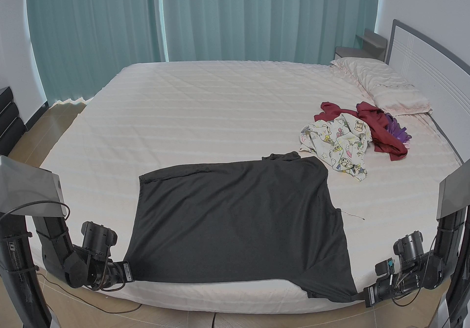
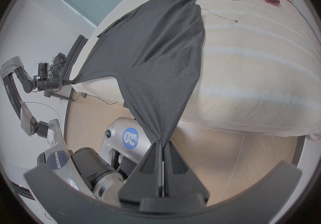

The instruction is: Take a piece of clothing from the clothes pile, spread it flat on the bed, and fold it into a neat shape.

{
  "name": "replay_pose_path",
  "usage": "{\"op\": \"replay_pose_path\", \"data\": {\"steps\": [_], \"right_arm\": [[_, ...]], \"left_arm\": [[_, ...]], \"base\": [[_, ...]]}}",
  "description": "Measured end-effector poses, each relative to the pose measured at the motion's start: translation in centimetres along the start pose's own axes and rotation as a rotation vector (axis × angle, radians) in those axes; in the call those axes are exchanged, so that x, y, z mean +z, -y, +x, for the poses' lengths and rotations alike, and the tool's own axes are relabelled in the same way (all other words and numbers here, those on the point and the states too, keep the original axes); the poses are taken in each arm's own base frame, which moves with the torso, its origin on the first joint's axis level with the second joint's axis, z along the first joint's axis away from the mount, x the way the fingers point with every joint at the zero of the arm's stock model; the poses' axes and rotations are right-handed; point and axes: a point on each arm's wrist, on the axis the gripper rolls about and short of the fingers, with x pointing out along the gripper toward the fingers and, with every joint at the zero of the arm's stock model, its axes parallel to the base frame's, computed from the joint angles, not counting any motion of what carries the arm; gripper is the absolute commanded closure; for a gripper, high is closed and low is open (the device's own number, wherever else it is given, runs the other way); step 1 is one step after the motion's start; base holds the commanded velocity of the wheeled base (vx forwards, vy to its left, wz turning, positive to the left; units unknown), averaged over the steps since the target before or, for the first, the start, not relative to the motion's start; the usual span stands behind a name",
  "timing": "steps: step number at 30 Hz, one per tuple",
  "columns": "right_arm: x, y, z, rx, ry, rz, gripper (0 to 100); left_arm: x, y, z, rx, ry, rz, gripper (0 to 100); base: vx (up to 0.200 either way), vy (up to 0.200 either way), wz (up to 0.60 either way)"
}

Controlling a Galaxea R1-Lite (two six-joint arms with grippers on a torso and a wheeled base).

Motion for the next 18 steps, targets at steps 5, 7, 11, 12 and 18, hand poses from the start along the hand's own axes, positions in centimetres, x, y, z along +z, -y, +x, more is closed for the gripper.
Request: {"op": "replay_pose_path", "data": {"steps": [5, 7, 11, 12, 18], "right_arm": [[-0.4, -0.2, -0.5, 0.001, -0.04, 0.002, 100], [-0.6, -0.3, -0.7, 0.001, -0.054, -0.006, 100], [-0.9, -0.4, -1.1, 0.003, -0.085, -0.021, 100], [-1.0, -0.5, -1.3, 0.004, -0.093, -0.026, 100], [-1.3, -0.7, -1.7, 0.007, -0.116, -0.039, 100]], "left_arm": [[-1.0, -0.4, -0.3, 0.013, -0.034, 0.046, 100], [-1.4, -0.6, -0.4, 0.017, -0.05, 0.058, 100], [-2.0, -0.9, -0.7, 0.023, -0.075, 0.069, 100], [-2.1, -1.0, -0.8, 0.024, -0.08, 0.07, 100], [-2.7, -1.2, -1.4, 0.001, -0.107, 0.108, 100]], "base": [[0.0, 0.0, 0.0], [0.0, 0.0, 0.0], [0.0, 0.0, 0.0], [0.0, 0.0, 0.0], [0.0, 0.0, 0.0]]}}
